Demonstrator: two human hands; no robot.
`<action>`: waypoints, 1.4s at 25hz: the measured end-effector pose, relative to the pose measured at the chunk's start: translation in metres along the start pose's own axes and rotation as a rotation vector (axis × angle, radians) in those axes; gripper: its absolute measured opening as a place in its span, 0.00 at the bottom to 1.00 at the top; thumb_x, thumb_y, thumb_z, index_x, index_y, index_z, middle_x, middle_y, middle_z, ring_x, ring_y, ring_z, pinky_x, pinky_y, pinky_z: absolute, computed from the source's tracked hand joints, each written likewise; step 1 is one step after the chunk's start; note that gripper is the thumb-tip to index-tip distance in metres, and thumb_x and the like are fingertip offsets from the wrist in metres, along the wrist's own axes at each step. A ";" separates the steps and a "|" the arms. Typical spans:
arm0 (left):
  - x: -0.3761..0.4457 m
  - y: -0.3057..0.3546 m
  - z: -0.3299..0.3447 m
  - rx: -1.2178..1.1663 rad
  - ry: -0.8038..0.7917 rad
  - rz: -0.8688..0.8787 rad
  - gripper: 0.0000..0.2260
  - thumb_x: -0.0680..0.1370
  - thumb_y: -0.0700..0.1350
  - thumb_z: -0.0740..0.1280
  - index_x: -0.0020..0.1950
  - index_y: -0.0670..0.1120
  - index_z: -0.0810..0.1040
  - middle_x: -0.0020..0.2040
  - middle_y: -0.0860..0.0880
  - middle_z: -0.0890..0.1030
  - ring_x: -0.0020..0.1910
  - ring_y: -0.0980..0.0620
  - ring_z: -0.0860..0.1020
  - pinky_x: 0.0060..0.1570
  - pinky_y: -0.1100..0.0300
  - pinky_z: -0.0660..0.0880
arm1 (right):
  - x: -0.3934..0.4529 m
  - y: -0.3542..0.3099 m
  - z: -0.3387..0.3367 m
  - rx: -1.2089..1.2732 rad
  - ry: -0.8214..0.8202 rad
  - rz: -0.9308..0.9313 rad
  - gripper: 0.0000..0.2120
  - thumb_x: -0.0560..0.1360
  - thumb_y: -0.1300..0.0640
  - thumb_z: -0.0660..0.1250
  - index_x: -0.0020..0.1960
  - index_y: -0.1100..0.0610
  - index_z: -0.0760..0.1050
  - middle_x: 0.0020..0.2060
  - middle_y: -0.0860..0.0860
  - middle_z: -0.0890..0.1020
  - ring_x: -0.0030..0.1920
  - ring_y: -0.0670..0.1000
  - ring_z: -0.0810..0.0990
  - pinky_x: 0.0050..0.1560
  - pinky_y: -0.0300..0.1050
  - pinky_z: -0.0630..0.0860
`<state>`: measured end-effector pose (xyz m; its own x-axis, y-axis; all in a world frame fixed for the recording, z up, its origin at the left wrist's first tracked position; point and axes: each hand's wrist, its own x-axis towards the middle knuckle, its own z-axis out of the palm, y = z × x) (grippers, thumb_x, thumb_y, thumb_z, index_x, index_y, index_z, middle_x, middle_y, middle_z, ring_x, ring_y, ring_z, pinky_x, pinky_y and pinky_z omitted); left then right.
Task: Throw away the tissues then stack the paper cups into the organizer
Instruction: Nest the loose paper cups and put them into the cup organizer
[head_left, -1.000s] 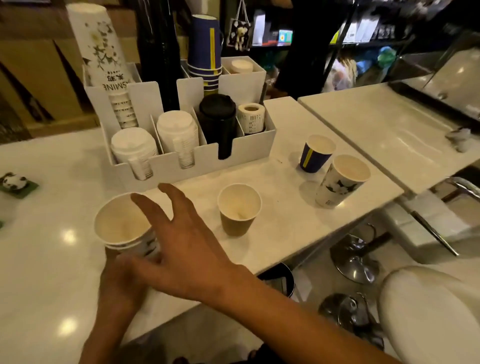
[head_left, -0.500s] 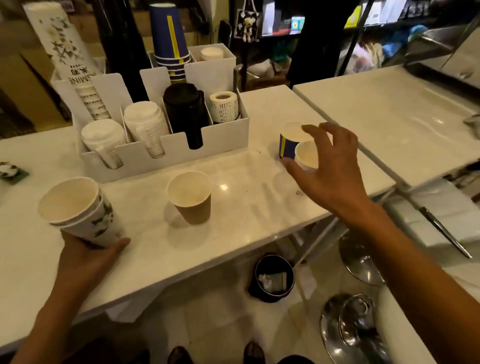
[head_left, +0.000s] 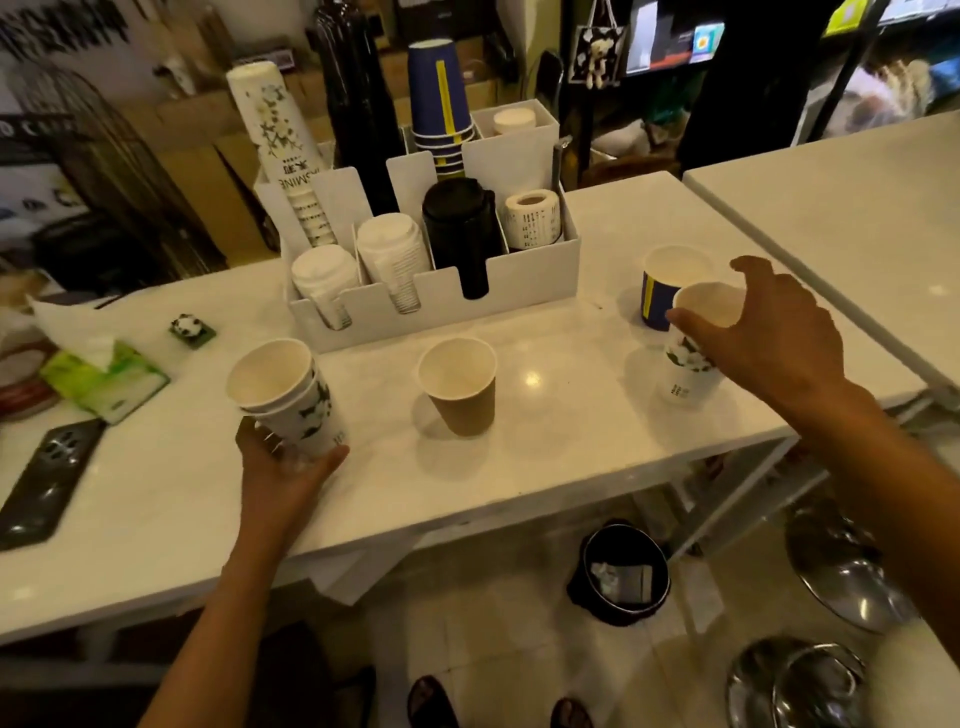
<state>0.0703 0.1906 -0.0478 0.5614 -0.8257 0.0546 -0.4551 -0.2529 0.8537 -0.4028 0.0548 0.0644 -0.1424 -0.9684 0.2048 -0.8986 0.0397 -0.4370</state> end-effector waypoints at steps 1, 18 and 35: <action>-0.003 -0.001 -0.002 -0.009 0.013 -0.015 0.51 0.62 0.59 0.81 0.75 0.55 0.53 0.75 0.45 0.68 0.69 0.45 0.72 0.66 0.45 0.72 | 0.001 0.000 -0.002 0.011 0.032 -0.035 0.42 0.67 0.29 0.69 0.73 0.51 0.65 0.64 0.59 0.79 0.60 0.65 0.79 0.54 0.61 0.77; -0.005 -0.017 0.003 0.014 0.077 0.003 0.48 0.65 0.60 0.78 0.76 0.57 0.53 0.75 0.43 0.66 0.70 0.42 0.70 0.64 0.45 0.70 | -0.005 -0.005 -0.008 0.501 -0.226 0.183 0.15 0.81 0.53 0.59 0.57 0.61 0.79 0.45 0.58 0.83 0.37 0.56 0.84 0.38 0.53 0.83; -0.160 0.089 0.025 -0.238 -0.385 0.155 0.34 0.68 0.61 0.78 0.70 0.64 0.68 0.64 0.63 0.77 0.63 0.60 0.77 0.58 0.68 0.74 | -0.116 -0.084 0.030 1.250 -0.743 0.173 0.18 0.81 0.59 0.60 0.42 0.55 0.87 0.41 0.59 0.88 0.42 0.60 0.87 0.34 0.49 0.83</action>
<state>-0.0778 0.2876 0.0063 0.1819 -0.9828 0.0332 -0.3168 -0.0266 0.9481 -0.2988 0.1564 0.0509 0.3817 -0.8905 -0.2477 0.0998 0.3061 -0.9467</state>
